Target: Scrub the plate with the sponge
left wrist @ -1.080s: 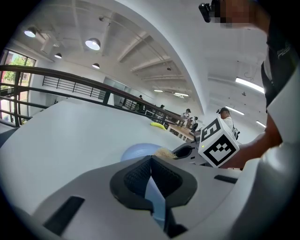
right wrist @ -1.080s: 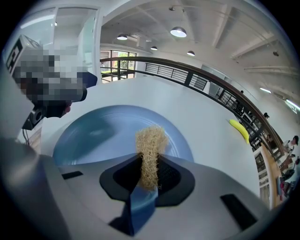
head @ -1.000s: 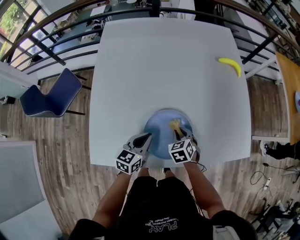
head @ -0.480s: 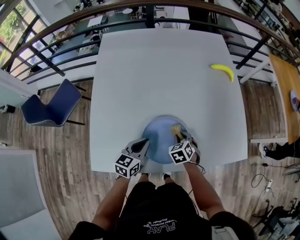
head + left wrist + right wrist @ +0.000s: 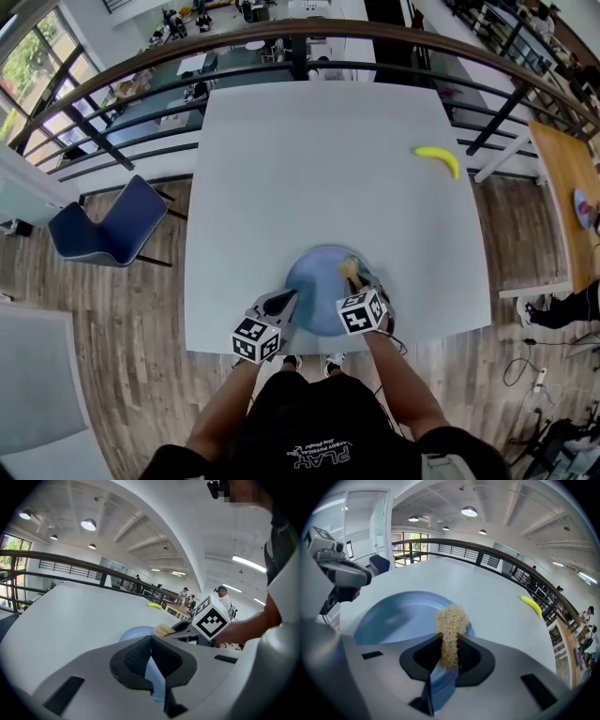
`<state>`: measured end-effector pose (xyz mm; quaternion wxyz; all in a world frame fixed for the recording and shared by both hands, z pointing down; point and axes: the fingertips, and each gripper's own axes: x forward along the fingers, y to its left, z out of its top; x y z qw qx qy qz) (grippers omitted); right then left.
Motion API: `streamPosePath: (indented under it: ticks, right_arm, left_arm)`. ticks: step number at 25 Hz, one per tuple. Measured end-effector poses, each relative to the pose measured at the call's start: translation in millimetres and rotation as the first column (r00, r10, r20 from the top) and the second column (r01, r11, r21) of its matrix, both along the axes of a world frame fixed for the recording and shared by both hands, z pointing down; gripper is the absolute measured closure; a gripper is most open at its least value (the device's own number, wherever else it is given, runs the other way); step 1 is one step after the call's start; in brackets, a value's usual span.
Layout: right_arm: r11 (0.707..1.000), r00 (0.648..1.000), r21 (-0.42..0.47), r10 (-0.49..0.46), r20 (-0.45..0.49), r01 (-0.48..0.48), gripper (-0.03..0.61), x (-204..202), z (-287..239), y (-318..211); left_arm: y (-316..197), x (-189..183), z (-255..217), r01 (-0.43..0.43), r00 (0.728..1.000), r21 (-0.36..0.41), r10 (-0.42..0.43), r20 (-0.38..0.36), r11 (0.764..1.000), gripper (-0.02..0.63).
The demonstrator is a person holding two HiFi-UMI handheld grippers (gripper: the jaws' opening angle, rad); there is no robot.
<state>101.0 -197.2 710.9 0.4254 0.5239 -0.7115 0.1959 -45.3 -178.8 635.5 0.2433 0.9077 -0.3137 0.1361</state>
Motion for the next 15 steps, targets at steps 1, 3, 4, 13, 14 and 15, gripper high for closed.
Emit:
streamPosePath:
  ticks: [1,3,4,13,14,15]
  right_arm:
    - [1.000,1.000,0.003,-0.008,0.007,0.008,0.506,-4,-3,0]
    - [0.999,0.999,0.005,-0.032,0.024,0.032,0.505,-16,-8,2]
    - [0.999,0.998,0.006,-0.046,0.031,0.046,0.505,-22,-9,4]
    - [0.986,0.984,0.012,-0.165,0.071,0.164,0.505,-72,-22,24]
    - [0.985,0.982,0.010,-0.175,0.077,0.175,0.505,-77,-22,26]
    - [0.983,0.979,0.005,-0.185,0.085,0.186,0.505,-81,-21,28]
  left_arm:
    - [0,0,-1,0.001,1.000,0.001,-0.001,0.000,1.000,0.601]
    - [1,-2,-4,0.004,1.000,0.006,-0.004,-0.001,1.000,0.601]
    - [2,-3,-5,0.006,1.000,0.009,-0.006,-0.003,1.000,0.601]
    - [14,1,-18,-0.002,1.000,0.035,0.002,-0.004,0.999,0.601]
    - [13,1,-19,0.000,1.000,0.040,0.000,-0.004,0.999,0.601]
    - [12,0,-21,0.003,1.000,0.045,-0.003,-0.002,0.999,0.601]
